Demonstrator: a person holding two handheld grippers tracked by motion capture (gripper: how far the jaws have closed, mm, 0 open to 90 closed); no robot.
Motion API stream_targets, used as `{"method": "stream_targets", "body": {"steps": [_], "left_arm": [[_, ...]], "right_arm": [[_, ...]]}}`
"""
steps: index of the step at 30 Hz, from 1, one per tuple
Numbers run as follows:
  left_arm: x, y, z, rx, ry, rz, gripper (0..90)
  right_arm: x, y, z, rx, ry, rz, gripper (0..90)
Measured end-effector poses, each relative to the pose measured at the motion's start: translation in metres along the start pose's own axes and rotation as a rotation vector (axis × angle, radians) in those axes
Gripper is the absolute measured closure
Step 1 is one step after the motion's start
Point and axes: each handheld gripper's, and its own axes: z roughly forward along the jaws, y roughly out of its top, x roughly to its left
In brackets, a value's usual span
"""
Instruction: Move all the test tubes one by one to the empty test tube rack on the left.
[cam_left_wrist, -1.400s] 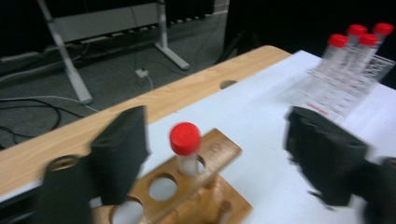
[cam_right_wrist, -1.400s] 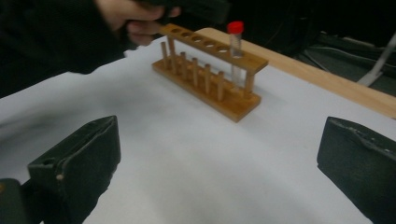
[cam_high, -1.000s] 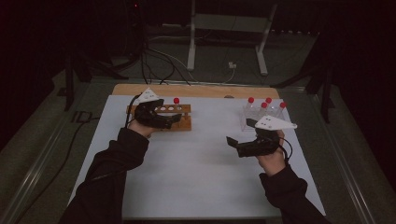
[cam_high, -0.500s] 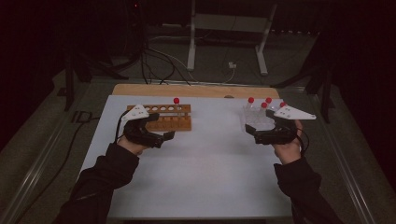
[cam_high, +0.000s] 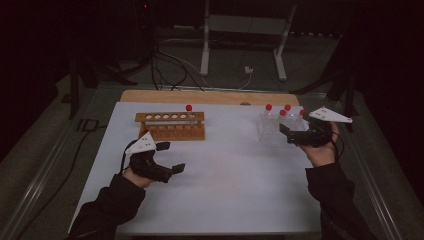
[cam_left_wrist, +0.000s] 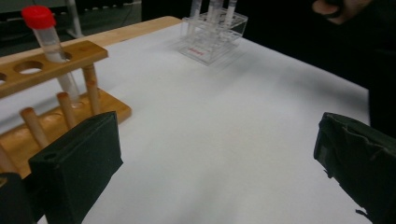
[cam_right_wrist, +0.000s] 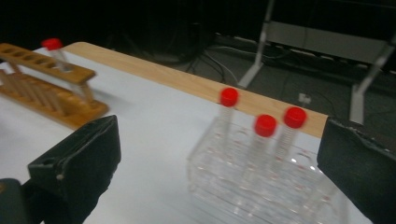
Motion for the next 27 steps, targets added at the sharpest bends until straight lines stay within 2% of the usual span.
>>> {"method": "stream_targets", "body": {"steps": [6,13,15,20,27], "left_arm": [[-0.007,-0.009,-0.003,-0.003,-0.012,0.011,1.6],[-0.011,-0.012,-0.006,-0.006,-0.020,0.016,1.6],[-0.012,-0.011,-0.006,-0.005,-0.025,0.021,1.6],[-0.015,-0.011,-0.005,-0.007,-0.031,0.033,1.6],[-0.016,-0.011,-0.005,-0.009,-0.033,0.034,1.6]], "right_arm": [[-0.021,-0.007,0.006,0.031,-0.093,0.027,1.5],[-0.039,-0.021,0.017,0.069,-0.159,0.075,7.0],[-0.043,-0.025,0.020,0.079,-0.180,0.082,12.7],[-0.052,-0.034,0.029,0.108,-0.206,0.113,18.9],[-0.065,-0.042,0.040,0.116,-0.215,0.158,39.0]]}}
